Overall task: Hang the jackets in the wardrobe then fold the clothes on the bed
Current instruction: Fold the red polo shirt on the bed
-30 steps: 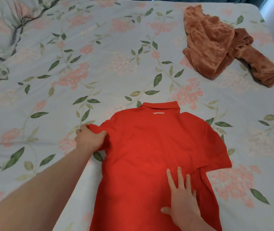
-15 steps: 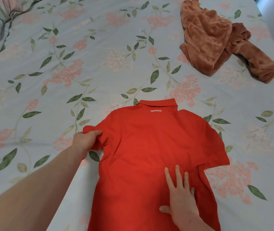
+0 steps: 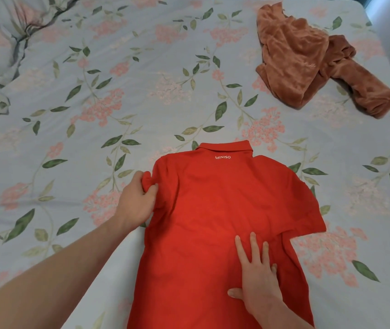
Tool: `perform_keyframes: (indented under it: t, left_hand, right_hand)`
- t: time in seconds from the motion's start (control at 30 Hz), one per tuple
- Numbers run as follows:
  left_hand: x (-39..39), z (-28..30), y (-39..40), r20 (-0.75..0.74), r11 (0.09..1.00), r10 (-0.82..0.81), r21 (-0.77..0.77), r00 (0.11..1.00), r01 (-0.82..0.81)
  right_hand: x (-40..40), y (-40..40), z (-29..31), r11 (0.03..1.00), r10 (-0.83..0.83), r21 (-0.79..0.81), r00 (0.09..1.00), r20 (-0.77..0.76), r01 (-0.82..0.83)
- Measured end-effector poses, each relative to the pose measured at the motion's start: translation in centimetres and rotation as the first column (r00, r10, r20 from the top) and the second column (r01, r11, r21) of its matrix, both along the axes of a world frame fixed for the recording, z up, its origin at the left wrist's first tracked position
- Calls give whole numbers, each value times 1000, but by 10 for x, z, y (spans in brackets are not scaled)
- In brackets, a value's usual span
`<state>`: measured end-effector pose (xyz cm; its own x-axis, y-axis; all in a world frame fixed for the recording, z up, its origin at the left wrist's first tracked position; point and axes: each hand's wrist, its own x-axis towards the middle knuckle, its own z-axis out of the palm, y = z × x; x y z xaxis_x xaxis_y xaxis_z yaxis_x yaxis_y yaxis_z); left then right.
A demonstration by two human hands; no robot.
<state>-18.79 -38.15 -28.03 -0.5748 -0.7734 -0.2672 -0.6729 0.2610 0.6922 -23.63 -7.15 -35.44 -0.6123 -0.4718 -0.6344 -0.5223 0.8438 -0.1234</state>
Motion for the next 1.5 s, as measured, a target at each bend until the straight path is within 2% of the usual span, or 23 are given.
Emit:
perform_keyframes:
  t: [0.1, 0.17, 0.27, 0.4, 0.5, 0.6, 0.7, 0.73, 0.77, 0.8, 0.87, 0.9, 0.93, 1.0, 1.07, 1.2, 1.3, 1.4, 1.5]
  left_hand:
    - [6, 12, 21, 10, 957, -229, -180, 973, 227]
    - [9, 15, 33, 70, 875, -396, -274, 916, 399]
    - [14, 14, 52, 143, 752, -578, -288, 803, 593]
    - [19, 5, 80, 234, 640, -694, -234, 681, 732]
    - [22, -8, 95, 354, 619, -695, -148, 626, 771]
    - [24, -21, 104, 455, 645, -680, -1, 575, 764]
    - [25, -26, 110, 565, 606, -706, 170, 427, 777]
    - [25, -25, 112, 568, 610, -706, 186, 422, 770]
    - [25, -24, 113, 543, 637, -696, 165, 470, 753]
    - [25, -23, 113, 497, 681, -664, 95, 559, 726]
    - [24, -25, 111, 420, 755, -555, -109, 718, 647]
    - [24, -28, 110, 422, 779, -500, -162, 756, 606]
    - [25, -31, 110, 447, 806, -460, -153, 767, 572]
    - [28, -41, 114, 532, 841, -449, -20, 717, 541]
    - [30, -52, 122, 611, 824, -481, 70, 629, 562]
    - [19, -61, 130, 714, 793, -460, 63, 528, 606]
    - [12, -60, 129, 790, 748, -430, 41, 436, 663]
    - [6, -61, 133, 825, 723, -399, 16, 399, 691]
    - [2, -62, 137, 831, 732, -389, 19, 396, 681]
  right_hand:
    - [0, 1, 2, 1000, 8, -2, 1000, -8, -8]
    - [0, 2, 3, 1000, 13, -2, 1000, -12, -13]
    - [1, 1, 4, 1000, 20, -3, 1000, -19, -20]
    - [1, 2, 5, 1000, 30, -3, 999, -31, -31]
    - [1, 4, 4, 999, 32, -8, 999, -29, -33]
    - [0, 4, 4, 1000, 22, -19, 999, -26, -23]
    - [0, 5, 4, 1000, 19, -22, 1000, -24, -20]
    - [0, 6, 3, 1000, 19, -24, 999, -26, -20]
    - [0, 6, 3, 999, 22, -25, 999, -30, -23]
    - [0, 6, 3, 999, 25, -27, 999, -33, -26]
    - [0, 7, 3, 999, 22, -38, 999, -40, -24]
    - [-1, 7, 3, 999, 19, -44, 999, -41, -21]
    - [-1, 7, 4, 999, 17, -47, 999, -40, -19]
    - [-1, 7, 5, 999, 14, -52, 999, -32, -15]
    - [-1, 6, 4, 998, 6, -63, 1000, -28, -8]
    - [-5, 7, 4, 997, 1, -75, 1000, 26, 1]
    - [-18, 11, 15, 988, -42, -142, 995, 91, 54]
    - [-58, 20, 28, 914, -240, -345, 970, -37, 213]
    - [-117, 33, 31, 799, -506, -458, 848, -161, 390]
